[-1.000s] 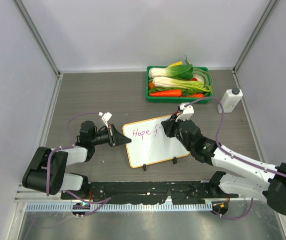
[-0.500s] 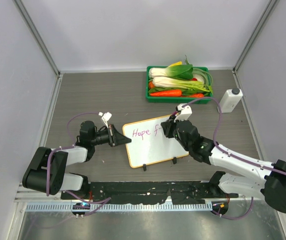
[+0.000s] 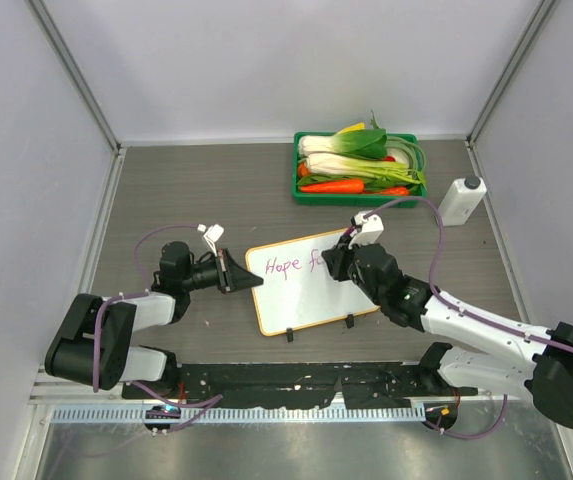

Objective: Write a sentence on the whiteboard

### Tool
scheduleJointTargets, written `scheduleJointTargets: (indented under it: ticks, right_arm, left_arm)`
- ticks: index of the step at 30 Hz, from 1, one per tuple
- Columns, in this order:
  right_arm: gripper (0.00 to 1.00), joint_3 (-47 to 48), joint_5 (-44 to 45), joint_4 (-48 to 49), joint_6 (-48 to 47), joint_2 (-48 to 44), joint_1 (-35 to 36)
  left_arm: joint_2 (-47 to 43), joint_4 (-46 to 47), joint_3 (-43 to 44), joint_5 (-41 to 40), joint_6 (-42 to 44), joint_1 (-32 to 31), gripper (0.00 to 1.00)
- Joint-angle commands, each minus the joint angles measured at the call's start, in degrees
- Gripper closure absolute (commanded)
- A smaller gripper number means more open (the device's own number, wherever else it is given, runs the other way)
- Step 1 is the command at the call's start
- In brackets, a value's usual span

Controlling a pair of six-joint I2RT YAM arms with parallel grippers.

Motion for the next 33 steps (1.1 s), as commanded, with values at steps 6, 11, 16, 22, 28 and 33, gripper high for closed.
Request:
scheduleJointTargets:
  ticks: [6, 11, 16, 22, 28, 33]
  right_arm:
    - [0.99, -0.7, 2.51, -3.38, -0.41, -1.08, -0.09]
    - [0.99, 0.44, 4.53, -3.38, -0.5, -0.73, -0.26]
    - [0.99, 2.37, 6.73, -3.56, -1.47, 0.06, -0.17]
    - [0.99, 3.43, 7.17, -2.77, -1.73, 0.59, -0.35]
    - [0.99, 4.31, 5.86, -1.54, -1.56, 1.64, -0.26]
    - [0.99, 5.19, 4.19, -0.48, -1.64, 2.7, -0.26]
  left_arm:
    - [0.4, -3.39, 0.49, -4.65, 2.43, 0.03, 1.0]
    - [0.4, -3.39, 0.49, -4.73, 2.43, 0.03, 1.0]
    - [0.4, -3.39, 0.58, -4.65, 2.43, 0.03, 1.0]
    - [0.4, -3.39, 0.49, -4.65, 2.43, 0.03, 1.0]
    - [0.4, -3.3, 0.57, -4.73, 2.43, -0.06, 1.0]
    - [0.49, -3.3, 0.49, -4.73, 2.43, 0.03, 1.0]
